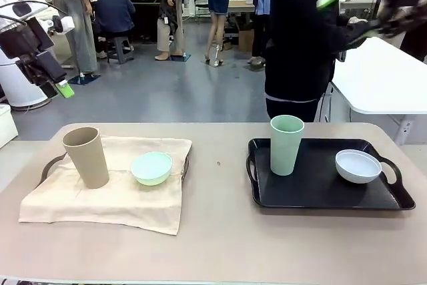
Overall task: Set up a tray with a mat and arrange the tableware.
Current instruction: Pick up the Picnic Bowl and Reusable plastic cup from the Handle tray in front of the human's position and hold them in the air.
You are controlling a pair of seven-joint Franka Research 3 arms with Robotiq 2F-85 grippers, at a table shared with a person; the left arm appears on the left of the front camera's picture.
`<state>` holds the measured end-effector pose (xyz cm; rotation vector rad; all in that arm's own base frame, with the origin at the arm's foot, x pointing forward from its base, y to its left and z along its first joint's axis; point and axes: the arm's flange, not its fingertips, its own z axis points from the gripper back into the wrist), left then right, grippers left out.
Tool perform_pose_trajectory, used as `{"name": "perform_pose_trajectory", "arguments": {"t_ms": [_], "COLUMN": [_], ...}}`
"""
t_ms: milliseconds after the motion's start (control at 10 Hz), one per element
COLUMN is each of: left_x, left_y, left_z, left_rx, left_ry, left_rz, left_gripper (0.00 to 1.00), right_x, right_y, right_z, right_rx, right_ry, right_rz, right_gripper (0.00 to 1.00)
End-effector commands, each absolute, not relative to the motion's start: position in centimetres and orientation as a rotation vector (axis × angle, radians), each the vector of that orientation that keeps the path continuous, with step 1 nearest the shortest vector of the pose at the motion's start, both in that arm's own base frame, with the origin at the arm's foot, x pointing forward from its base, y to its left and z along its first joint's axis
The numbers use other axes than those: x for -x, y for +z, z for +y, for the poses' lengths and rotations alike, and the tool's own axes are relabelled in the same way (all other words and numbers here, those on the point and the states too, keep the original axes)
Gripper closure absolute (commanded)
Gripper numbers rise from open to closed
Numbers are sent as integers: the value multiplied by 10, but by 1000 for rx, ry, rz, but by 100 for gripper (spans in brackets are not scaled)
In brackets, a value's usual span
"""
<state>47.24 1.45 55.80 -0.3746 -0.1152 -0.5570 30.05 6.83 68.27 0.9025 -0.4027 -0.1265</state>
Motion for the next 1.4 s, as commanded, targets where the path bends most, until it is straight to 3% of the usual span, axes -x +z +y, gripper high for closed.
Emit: {"name": "perform_pose_trajectory", "arguments": {"t_ms": [0, 100, 400, 500, 600, 800, 1000, 1300], "left_x": [-475, -469, -451, -438, -462, -451, -450, -441], "left_y": [577, 583, 568, 552, 580, 562, 539, 516], "left_z": [21, 37, 78, 87, 78, 96, 94, 102], "left_rx": [666, 874, 1146, 1202, 1049, 1138, 1262, 1347], "left_ry": [-459, -346, -128, -101, -202, -128, -74, 50], "left_rz": [-199, -283, -412, -356, -355, -369, -334, -390], "left_gripper": [0, 0, 0, 0, 0, 0, 0, 0], "right_x": [-277, -268, -250, -246, -272, -279, -298, -289], "right_y": [619, 598, 541, 522, 589, 576, 580, 565], "right_z": [36, 31, 16, 23, 12, 9, -60, -143], "right_rx": [-1107, -1170, -1265, -1079, -1235, -1195, -1403, -1518], "right_ry": [-185, -166, -123, -241, -161, -194, -231, -334], "right_rz": [-378, -363, -304, -287, -329, -297, -169, -187], "right_gripper": [19, 19, 19, 19, 19, 19, 19, 19]}}
